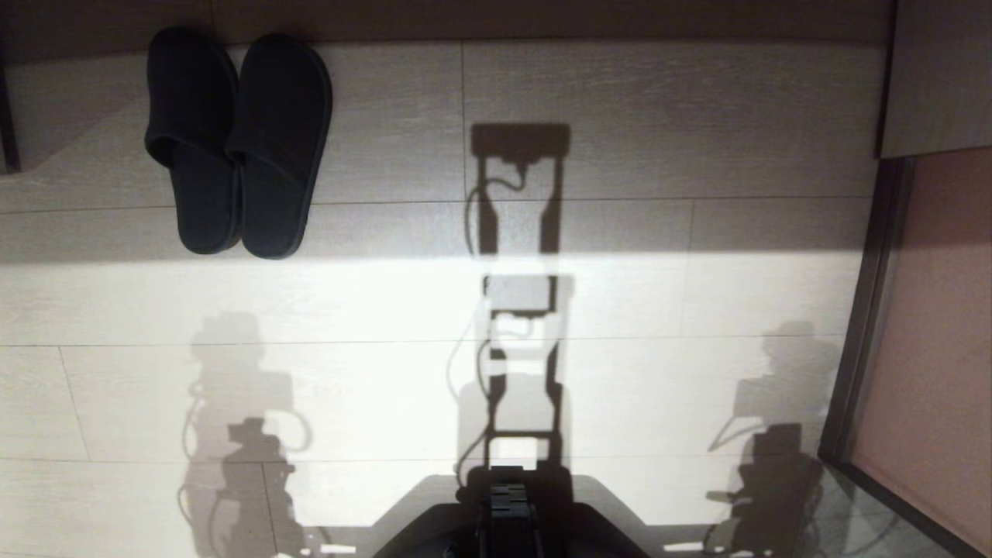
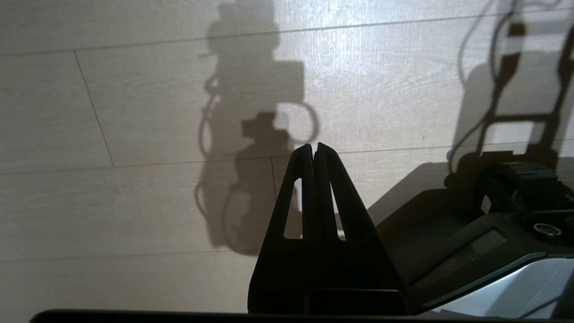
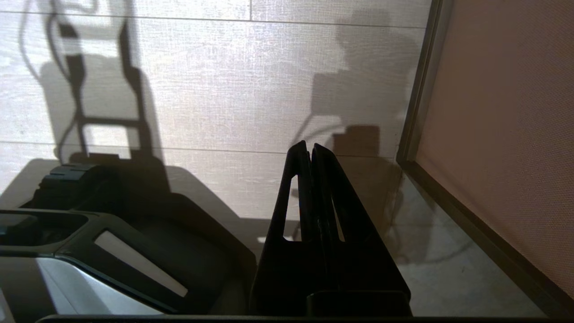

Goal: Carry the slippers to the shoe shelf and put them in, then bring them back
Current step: Pick up the slippers on the floor

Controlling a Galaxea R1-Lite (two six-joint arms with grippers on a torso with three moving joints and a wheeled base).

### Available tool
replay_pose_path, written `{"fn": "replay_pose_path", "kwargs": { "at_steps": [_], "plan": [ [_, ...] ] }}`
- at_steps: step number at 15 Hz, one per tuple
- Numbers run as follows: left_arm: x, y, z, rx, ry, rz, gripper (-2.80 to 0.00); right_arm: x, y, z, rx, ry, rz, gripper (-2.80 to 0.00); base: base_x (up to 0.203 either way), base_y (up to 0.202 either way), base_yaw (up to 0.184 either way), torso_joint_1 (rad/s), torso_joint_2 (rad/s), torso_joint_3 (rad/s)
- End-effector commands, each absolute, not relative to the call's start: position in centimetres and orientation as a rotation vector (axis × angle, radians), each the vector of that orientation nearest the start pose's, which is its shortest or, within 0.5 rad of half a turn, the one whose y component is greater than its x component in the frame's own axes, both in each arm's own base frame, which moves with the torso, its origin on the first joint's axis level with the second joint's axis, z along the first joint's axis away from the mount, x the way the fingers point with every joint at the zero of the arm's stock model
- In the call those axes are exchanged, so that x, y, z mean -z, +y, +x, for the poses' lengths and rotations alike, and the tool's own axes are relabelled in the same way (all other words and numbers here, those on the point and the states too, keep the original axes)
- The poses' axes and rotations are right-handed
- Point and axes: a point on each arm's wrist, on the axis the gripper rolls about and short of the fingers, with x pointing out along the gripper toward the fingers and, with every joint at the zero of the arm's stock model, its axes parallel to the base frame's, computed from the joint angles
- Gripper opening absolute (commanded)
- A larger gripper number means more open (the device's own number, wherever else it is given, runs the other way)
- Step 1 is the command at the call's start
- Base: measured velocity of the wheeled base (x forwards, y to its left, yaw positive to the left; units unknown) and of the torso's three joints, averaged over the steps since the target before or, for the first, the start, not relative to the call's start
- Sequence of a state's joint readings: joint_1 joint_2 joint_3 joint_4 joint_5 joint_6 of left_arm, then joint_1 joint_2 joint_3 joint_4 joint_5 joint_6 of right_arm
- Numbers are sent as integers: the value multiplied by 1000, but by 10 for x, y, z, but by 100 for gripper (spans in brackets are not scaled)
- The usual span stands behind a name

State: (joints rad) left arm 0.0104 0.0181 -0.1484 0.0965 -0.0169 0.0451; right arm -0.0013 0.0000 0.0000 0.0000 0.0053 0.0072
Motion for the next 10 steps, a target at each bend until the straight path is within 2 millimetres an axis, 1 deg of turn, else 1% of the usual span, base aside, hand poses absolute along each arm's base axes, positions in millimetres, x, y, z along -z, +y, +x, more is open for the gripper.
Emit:
{"fn": "replay_pose_path", "kwargs": {
  "at_steps": [1,3,4,5,7,8,9,10],
  "plan": [
    [-152,-1,-41,10,-23,47,-280,-75,0,-23,-5,-2,8,-280,0,0,0,0,0,0],
    [-187,0,-29,2,49,46,-280,-75,0,-23,-5,-2,8,-280,0,0,0,0,0,0],
    [-202,0,-19,-10,76,47,-280,-75,0,-23,-5,-2,6,-280,0,0,0,0,0,0],
    [-212,1,-4,-30,105,48,-280,-75,0,-23,-6,-2,7,-280,0,0,0,0,0,0],
    [-225,2,25,-102,140,44,-280,-75,0,-23,-5,-2,8,-280,0,0,0,0,0,0],
    [-228,3,37,-146,146,35,-280,-75,0,-23,-5,-2,8,-280,0,0,0,0,0,0],
    [-229,4,43,-181,149,21,-280,-75,0,-23,-5,-2,8,-280,0,0,0,0,0,0],
    [-228,4,44,-191,154,12,-280,-75,0,-23,-5,-2,7,-280,0,0,0,0,0,0]
  ]
}}
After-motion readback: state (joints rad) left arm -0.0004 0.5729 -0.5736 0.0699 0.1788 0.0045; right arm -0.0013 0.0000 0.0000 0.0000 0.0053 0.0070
